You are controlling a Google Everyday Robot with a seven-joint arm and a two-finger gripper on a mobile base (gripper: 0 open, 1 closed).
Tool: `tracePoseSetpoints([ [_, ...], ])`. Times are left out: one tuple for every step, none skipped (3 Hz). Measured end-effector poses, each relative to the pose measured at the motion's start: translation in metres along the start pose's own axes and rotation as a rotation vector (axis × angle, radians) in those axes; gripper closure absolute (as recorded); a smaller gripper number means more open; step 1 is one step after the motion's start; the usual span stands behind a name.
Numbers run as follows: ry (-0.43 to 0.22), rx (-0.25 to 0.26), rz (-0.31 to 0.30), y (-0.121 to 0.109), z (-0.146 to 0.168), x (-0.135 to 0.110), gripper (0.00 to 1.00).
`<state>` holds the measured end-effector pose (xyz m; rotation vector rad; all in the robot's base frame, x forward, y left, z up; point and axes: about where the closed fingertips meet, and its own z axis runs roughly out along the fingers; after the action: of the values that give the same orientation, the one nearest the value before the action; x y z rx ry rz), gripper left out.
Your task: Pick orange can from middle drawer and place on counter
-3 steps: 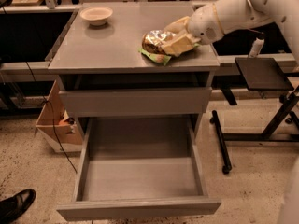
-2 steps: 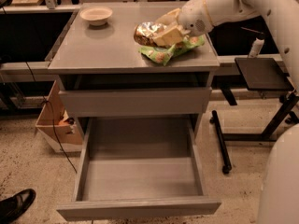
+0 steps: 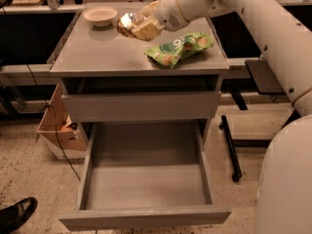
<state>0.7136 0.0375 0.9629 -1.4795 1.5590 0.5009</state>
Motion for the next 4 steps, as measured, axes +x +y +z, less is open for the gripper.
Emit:
tracePoseSetpoints([
  [-0.010, 0.051, 0.005, -0.009, 0.046, -0.003, 1.00],
  [-0.030, 0.072, 0.037, -0.019, 0.088, 0.002, 1.00],
  [-0.055, 0.069, 0.066, -0.026, 0.119, 0.007, 1.00],
  [-0.074, 0.054, 0.089, -0.028, 0.140, 0.010, 0.81],
])
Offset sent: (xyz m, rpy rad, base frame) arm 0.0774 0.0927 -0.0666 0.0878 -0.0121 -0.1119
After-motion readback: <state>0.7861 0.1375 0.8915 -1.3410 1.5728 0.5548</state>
